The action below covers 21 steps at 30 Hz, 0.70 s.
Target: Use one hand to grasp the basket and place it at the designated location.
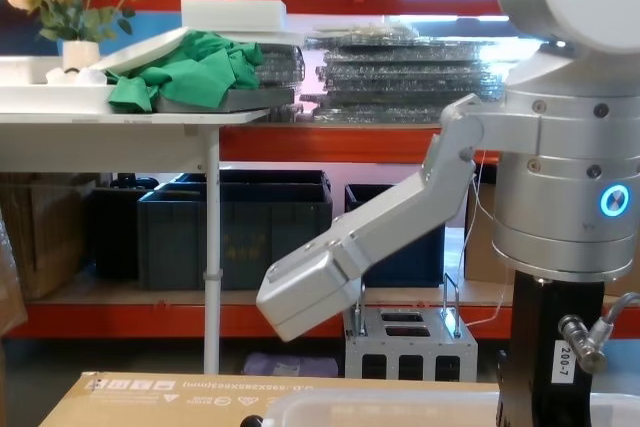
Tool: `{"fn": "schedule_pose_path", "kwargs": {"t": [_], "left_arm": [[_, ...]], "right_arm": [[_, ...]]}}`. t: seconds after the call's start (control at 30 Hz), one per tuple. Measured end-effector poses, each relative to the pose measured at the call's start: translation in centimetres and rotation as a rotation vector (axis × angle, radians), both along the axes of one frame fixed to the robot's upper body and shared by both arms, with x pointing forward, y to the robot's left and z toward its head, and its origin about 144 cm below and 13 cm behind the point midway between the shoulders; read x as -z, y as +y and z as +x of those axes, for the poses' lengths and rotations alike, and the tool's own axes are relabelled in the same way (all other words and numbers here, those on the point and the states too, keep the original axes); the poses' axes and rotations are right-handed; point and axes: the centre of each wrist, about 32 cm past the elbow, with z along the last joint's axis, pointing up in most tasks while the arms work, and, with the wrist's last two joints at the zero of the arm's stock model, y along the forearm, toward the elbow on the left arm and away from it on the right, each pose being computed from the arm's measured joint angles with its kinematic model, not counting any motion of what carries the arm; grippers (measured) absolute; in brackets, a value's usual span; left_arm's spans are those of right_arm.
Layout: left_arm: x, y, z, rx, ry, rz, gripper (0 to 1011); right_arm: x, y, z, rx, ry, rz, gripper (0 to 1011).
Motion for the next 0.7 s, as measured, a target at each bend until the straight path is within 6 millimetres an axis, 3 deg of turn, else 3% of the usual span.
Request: {"fn": "schedule_pose_path", "kwargs": {"t": [0.7], "left_arm": [[0.0,0.0,0.0,0.0,0.0,0.0,0]], "right_arm": [[-0.19,-0.2,0.38,0.011,0.003,0.023,189]]}}
